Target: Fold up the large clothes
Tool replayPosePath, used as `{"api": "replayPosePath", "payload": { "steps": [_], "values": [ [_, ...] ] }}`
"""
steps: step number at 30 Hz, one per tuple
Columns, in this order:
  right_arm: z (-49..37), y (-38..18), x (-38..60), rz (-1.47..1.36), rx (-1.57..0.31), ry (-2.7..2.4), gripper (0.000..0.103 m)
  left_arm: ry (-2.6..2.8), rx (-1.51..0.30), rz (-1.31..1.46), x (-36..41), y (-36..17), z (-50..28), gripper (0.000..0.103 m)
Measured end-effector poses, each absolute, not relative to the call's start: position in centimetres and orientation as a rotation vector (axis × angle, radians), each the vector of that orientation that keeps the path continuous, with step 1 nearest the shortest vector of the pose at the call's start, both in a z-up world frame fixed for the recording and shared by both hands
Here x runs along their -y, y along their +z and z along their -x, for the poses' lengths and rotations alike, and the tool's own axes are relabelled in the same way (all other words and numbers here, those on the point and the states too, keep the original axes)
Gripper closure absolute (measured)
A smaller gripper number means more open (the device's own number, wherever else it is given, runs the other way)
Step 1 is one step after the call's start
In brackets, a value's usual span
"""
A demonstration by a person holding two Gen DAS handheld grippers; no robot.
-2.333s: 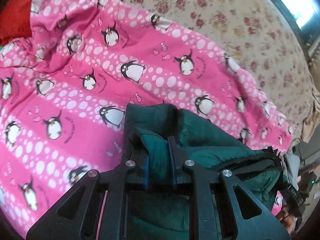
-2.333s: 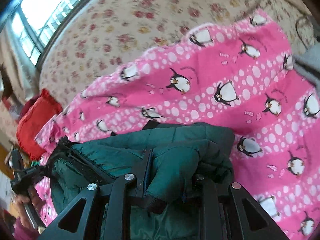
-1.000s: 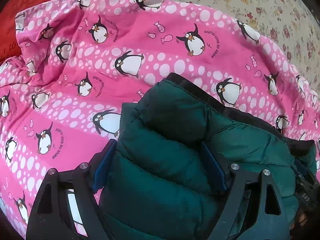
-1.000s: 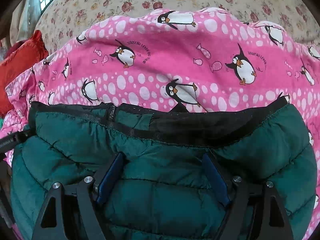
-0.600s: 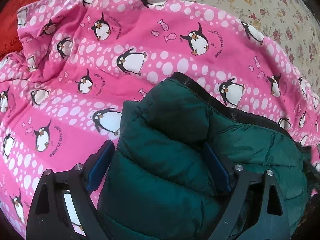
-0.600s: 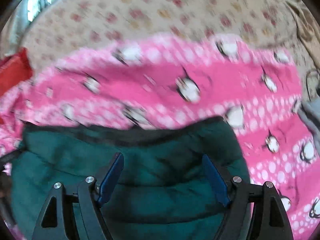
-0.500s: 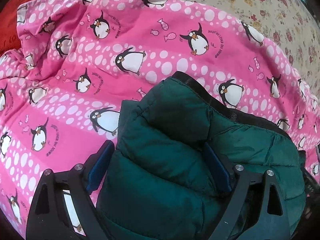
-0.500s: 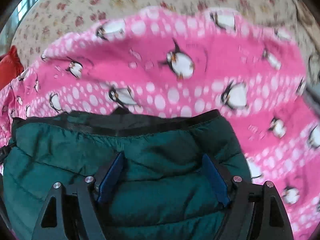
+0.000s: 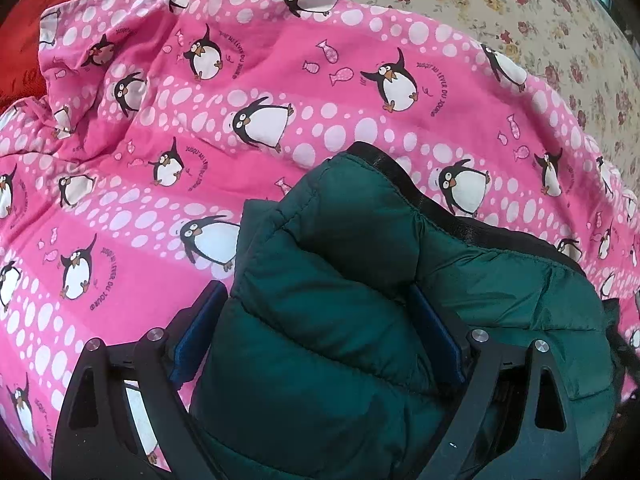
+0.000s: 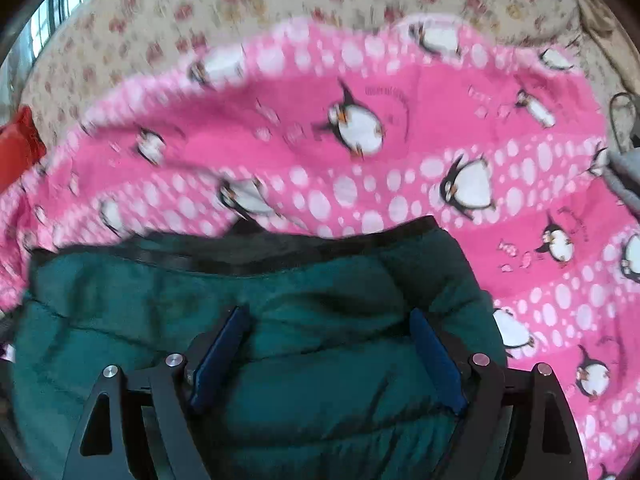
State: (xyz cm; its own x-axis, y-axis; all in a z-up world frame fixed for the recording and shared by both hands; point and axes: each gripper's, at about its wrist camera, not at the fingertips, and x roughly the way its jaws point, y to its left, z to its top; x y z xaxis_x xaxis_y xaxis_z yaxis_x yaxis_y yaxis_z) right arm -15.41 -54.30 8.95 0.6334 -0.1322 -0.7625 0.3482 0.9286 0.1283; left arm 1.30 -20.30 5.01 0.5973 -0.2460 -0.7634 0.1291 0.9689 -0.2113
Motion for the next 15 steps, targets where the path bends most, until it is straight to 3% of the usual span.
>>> {"api": "replayPosePath", "payload": {
  "steps": [6, 15],
  "values": [
    [18.5, 12.7, 49.6, -0.250, -0.772, -0.127, 0.020, -0.209, -0.902, 0.136, 20.4, 5.0, -1.0, 0.010],
    [17.1, 9.2, 46.3, -0.169, -0.898, -0.127, 0.017, -0.223, -0.921, 0.081, 19.8, 6.5, 0.4, 0.010]
  ]
}}
